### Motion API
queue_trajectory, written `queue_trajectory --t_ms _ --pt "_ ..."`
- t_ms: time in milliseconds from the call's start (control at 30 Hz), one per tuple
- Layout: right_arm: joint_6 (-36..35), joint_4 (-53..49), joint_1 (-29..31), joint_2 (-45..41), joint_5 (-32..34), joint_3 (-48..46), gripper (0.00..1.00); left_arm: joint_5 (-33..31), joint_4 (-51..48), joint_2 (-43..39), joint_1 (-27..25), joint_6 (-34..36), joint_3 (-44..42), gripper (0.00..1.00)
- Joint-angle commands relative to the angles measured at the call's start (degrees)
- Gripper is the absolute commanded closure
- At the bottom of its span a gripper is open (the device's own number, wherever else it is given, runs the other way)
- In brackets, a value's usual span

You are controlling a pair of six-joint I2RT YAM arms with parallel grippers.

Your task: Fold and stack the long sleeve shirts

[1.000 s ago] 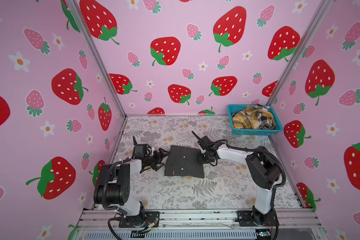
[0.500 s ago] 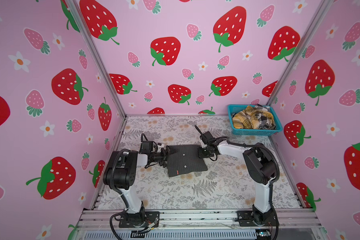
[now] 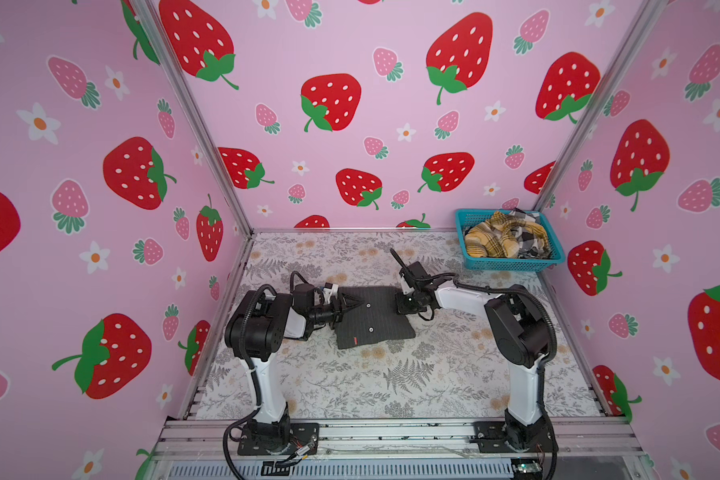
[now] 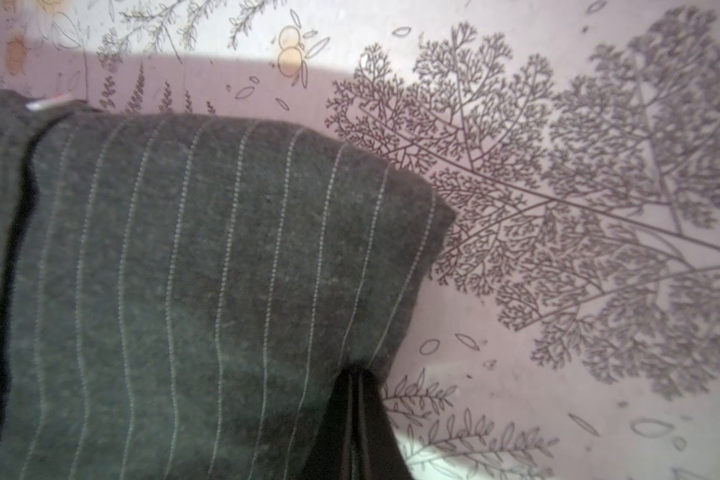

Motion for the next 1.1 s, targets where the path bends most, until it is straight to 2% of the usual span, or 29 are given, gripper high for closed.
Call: queue_trajectory --t_ms 0,233,400,533,667,800,933,1000,1067 --pt "0.3 -5.0 0.2 4.4 0.8 -2.0 0.92 -6.5 -11.9 6.7 -1.3 -4.6 -3.2 0.37" --pt "0.4 -5.2 0.2 3.3 0.8 -2.0 0.92 -5.8 -12.4 6.3 -1.3 -5.7 -2.5 0.69" --pt "0.0 -6.4 0.2 1.9 1.5 -1.1 0.94 -6.1 -16.7 2.7 -1.3 -4.4 -1.6 0.85" --pt "-0.9 -6.5 -0.4 -2.9 1.9 -0.9 0.93 -7.3 -23.2 -1.4 -1.3 -1.3 -0.2 0.89" --pt "-1.3 -8.7 -1.9 -9.9 3.0 -1.0 0.91 -9.6 -35.5 -6.3 -1.0 5.5 3.3 0.9" --pt "-1.8 -11.1 -3.2 -17.3 4.3 -2.5 0.9 -12.1 -49.5 -11.8 1.3 12.6 8.6 1.0" --pt "-2.1 -13.2 -4.1 -24.0 5.7 -5.4 0.89 -20.8 -71.7 -20.0 4.3 24.6 17.8 1.0" --pt "-1.7 -13.5 -4.3 -26.7 5.7 -7.3 0.89 -25.8 -79.6 -23.7 5.1 29.3 22.5 1.0" --pt "-1.2 -13.4 -4.4 -29.0 5.3 -9.2 0.89 -32.7 -88.4 -26.7 5.5 33.3 28.3 1.0"
